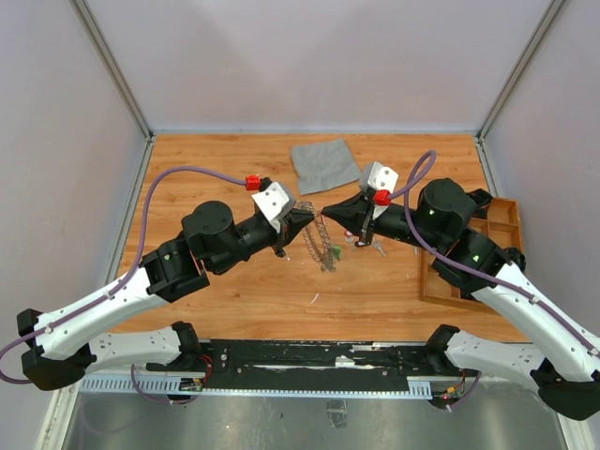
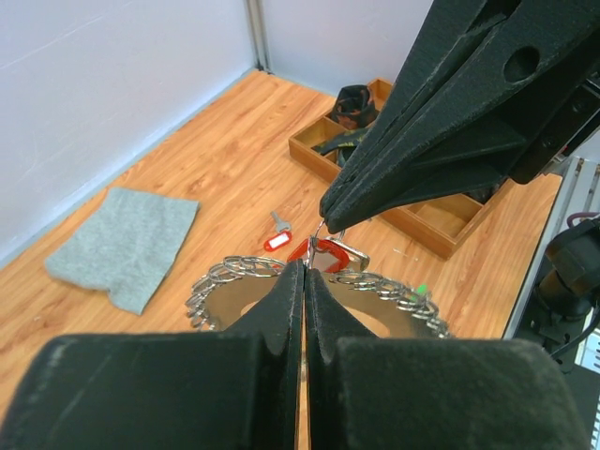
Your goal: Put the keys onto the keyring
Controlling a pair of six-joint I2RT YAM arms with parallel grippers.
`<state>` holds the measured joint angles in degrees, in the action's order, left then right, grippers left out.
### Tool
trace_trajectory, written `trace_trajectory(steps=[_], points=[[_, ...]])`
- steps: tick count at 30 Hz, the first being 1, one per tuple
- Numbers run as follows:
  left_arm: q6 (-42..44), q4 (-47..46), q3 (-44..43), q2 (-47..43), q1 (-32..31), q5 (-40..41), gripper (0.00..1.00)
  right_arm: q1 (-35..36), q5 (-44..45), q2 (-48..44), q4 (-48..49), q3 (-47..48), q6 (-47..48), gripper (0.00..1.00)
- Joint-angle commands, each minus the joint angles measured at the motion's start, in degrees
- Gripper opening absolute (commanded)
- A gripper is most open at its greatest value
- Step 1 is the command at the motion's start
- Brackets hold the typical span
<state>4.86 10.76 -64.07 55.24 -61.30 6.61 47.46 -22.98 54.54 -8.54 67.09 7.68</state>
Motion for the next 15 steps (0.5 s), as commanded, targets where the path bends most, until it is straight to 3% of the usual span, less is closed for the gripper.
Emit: trace_trajectory(steps=[1, 15], points=[[-0.2, -3.94, -0.79, -0.22, -0.58, 0.25, 0.01, 0.62, 1.64, -0.84, -0.4, -0.89, -0.61, 0.0], [0.1, -4.5, -0.57, -0.31, -0.64, -0.18, 0.01, 0.66, 2.68, -0.49, -1.15, -1.61, -1.42, 0.01]])
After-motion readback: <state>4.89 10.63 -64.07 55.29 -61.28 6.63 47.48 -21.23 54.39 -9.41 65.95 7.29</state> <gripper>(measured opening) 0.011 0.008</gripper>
